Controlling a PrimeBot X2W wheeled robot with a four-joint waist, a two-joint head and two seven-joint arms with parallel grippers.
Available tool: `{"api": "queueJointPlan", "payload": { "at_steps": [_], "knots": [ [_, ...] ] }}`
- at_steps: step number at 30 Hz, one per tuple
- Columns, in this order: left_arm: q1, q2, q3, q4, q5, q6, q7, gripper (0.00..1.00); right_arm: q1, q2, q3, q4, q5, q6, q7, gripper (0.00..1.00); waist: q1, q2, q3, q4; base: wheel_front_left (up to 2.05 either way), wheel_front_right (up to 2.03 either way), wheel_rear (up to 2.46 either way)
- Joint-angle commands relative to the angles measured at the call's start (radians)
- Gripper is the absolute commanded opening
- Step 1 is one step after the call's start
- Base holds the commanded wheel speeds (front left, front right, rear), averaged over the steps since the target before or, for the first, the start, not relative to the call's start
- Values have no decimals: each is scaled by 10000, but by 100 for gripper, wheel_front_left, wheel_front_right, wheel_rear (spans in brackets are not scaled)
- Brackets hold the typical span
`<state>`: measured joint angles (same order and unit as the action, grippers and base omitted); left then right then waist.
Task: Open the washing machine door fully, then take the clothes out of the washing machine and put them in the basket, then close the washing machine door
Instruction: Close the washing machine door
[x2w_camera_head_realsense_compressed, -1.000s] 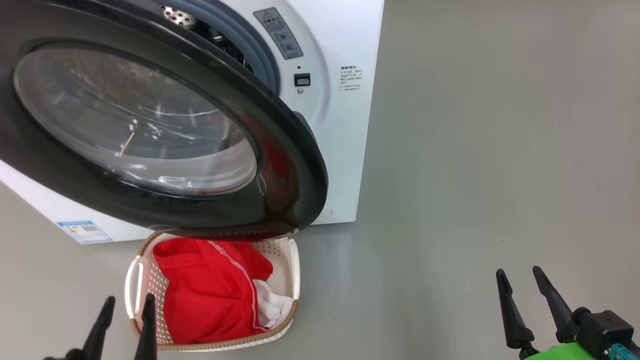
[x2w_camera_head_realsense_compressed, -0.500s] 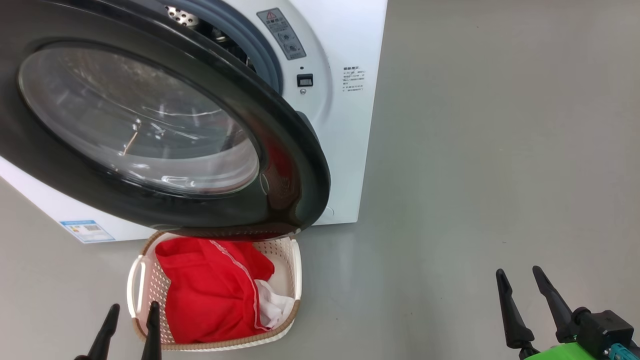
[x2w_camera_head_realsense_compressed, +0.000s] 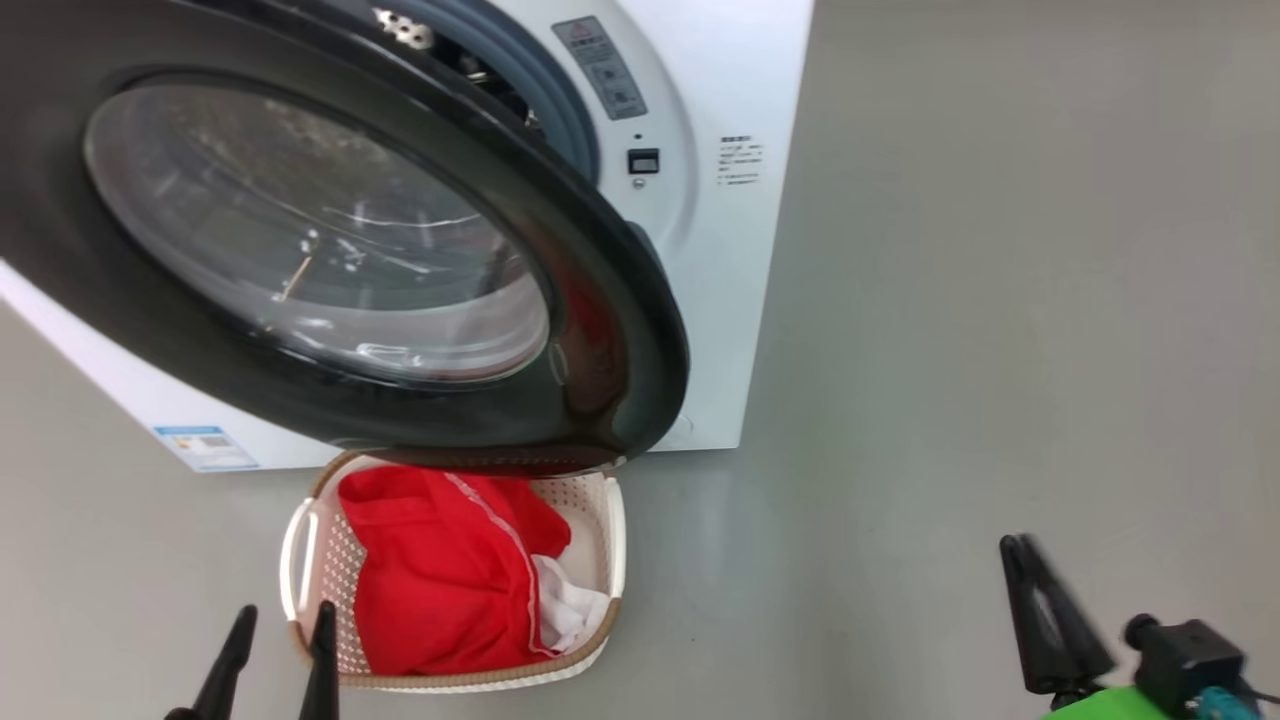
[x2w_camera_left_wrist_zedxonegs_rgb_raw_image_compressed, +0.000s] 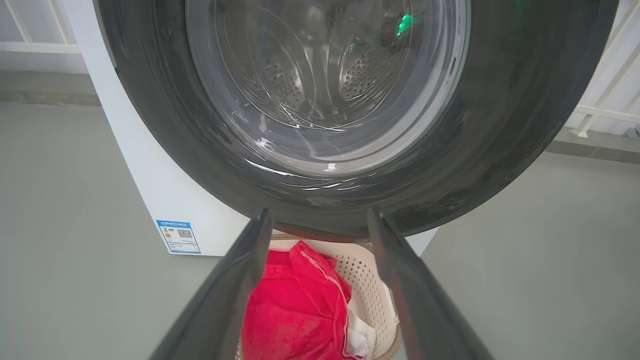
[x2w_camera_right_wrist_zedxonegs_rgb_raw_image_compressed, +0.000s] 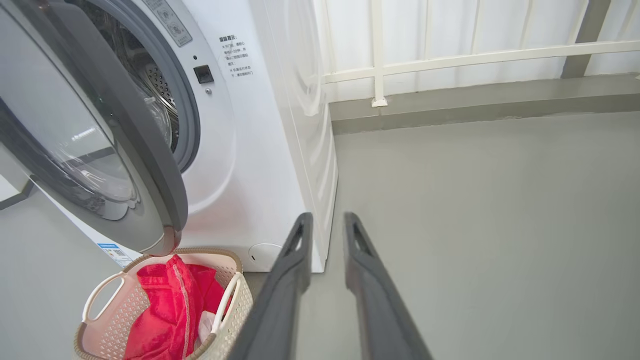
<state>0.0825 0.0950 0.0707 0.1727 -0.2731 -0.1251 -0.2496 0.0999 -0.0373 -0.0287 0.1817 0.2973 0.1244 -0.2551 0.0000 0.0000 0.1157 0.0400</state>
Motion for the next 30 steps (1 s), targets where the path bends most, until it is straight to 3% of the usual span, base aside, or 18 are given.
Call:
{"api": "queueJointPlan", "payload": {
  "at_steps": [1,18,30],
  "knots": [
    [-293,64,276,-257,9,-56,-122,100,-198,-129,383,-225,-82,63,-67,0,0,0,19,154,0,0,0],
    [-754,-238,-288,-190,-112,-56,-122,100,-2589,-129,2579,249,33,63,-67,0,0,0,327,1536,0,0,0],
    [-1200,-370,-709,-135,-289,-56,-122,100,-4086,-129,3015,739,254,63,-67,0,0,0,982,2243,0,0,0]
  ]
}}
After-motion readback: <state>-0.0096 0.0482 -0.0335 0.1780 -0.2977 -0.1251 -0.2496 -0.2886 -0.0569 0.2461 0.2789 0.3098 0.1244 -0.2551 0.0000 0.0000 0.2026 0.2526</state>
